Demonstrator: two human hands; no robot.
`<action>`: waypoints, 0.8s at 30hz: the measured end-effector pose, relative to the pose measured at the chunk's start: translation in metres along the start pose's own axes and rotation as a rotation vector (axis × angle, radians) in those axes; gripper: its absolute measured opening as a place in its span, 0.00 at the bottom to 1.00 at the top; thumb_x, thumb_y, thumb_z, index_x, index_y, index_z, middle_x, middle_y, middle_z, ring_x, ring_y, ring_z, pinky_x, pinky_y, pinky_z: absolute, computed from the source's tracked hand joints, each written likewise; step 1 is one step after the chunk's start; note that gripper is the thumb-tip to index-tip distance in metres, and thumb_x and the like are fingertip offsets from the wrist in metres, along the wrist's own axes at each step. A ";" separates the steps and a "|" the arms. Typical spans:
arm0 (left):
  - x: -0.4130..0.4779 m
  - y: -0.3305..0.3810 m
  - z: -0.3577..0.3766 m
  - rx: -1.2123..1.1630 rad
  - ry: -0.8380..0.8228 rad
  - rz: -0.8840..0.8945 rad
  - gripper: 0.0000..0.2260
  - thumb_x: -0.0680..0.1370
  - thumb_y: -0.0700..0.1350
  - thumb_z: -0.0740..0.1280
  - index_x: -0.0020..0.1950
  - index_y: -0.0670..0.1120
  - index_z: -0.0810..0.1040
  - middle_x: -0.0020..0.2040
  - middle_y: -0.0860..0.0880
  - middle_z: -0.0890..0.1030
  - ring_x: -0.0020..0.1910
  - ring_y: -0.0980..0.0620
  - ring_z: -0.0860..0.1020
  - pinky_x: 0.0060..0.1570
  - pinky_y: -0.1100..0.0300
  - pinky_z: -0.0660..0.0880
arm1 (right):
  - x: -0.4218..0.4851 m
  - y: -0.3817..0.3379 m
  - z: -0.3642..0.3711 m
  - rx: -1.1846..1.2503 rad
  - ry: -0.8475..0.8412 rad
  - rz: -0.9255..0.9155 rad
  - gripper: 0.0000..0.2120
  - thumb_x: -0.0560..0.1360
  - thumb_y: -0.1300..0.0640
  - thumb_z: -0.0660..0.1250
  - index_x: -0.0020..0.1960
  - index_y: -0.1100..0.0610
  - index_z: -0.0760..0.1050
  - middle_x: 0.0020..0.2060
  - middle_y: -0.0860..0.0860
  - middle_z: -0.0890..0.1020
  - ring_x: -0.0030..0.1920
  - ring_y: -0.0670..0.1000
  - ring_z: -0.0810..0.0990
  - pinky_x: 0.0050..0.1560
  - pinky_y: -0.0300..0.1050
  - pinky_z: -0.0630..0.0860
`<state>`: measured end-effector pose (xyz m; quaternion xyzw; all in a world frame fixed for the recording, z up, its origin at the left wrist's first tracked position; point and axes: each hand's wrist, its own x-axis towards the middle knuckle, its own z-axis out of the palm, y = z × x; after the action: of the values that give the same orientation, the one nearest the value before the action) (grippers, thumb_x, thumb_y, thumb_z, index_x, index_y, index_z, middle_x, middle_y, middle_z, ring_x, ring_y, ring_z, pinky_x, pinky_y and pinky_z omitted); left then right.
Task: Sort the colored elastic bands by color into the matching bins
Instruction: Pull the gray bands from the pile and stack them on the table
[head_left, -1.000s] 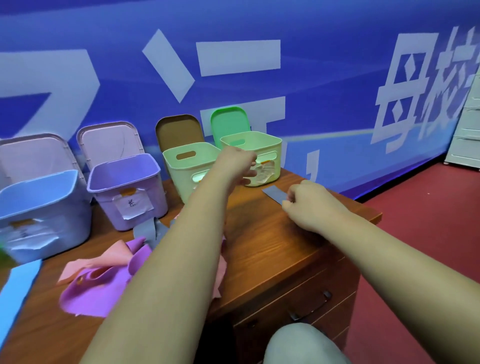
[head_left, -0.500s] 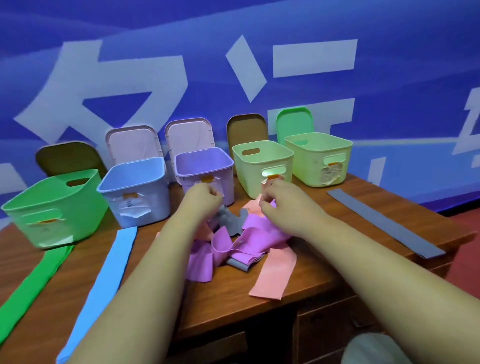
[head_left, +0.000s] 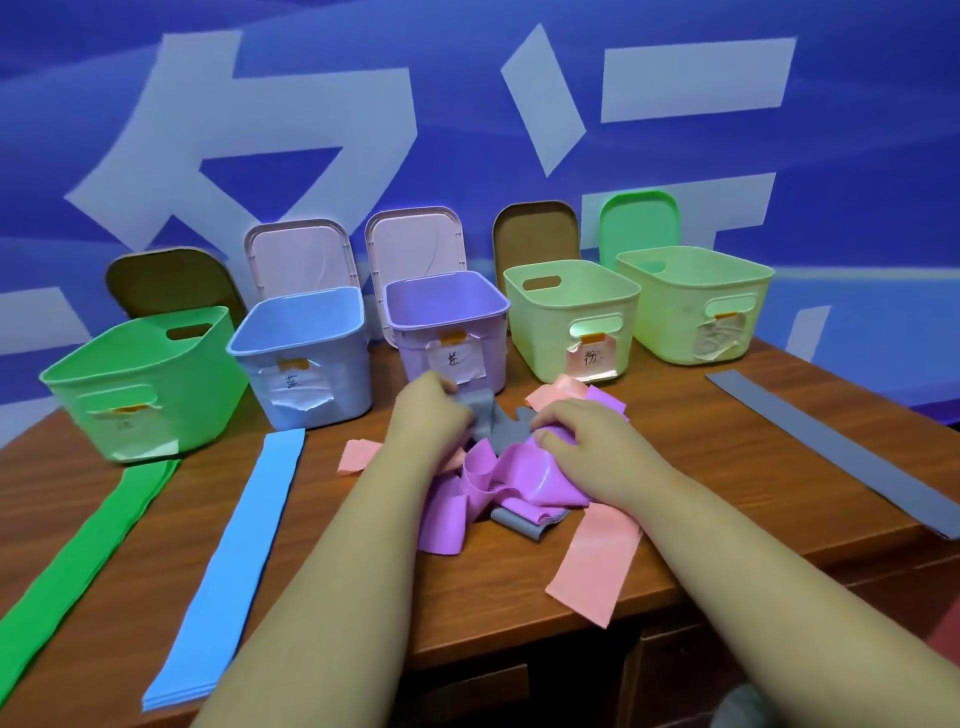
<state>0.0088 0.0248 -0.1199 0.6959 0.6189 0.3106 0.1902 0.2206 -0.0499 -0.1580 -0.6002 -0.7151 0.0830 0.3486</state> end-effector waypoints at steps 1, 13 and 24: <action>0.000 0.001 -0.002 -0.048 0.030 0.013 0.17 0.73 0.40 0.70 0.62 0.48 0.81 0.55 0.45 0.84 0.57 0.44 0.81 0.52 0.58 0.74 | 0.000 0.000 0.001 0.006 -0.001 0.008 0.08 0.81 0.52 0.67 0.57 0.48 0.84 0.55 0.41 0.84 0.58 0.43 0.78 0.59 0.39 0.72; -0.010 0.038 -0.027 -0.583 0.225 0.390 0.11 0.80 0.40 0.71 0.59 0.53 0.85 0.54 0.58 0.86 0.53 0.59 0.83 0.59 0.57 0.81 | -0.006 0.002 -0.005 0.190 0.117 -0.034 0.13 0.79 0.54 0.70 0.63 0.47 0.80 0.58 0.40 0.80 0.60 0.40 0.77 0.64 0.40 0.74; -0.028 0.044 -0.022 -0.880 -0.134 0.254 0.17 0.75 0.34 0.76 0.62 0.46 0.85 0.52 0.51 0.88 0.51 0.58 0.85 0.49 0.65 0.80 | -0.008 0.001 -0.008 0.139 0.077 -0.081 0.13 0.80 0.50 0.70 0.64 0.43 0.81 0.59 0.42 0.77 0.63 0.42 0.76 0.66 0.45 0.74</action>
<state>0.0257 -0.0119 -0.0812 0.6378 0.3246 0.5189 0.4675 0.2262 -0.0590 -0.1557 -0.5479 -0.7173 0.0952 0.4198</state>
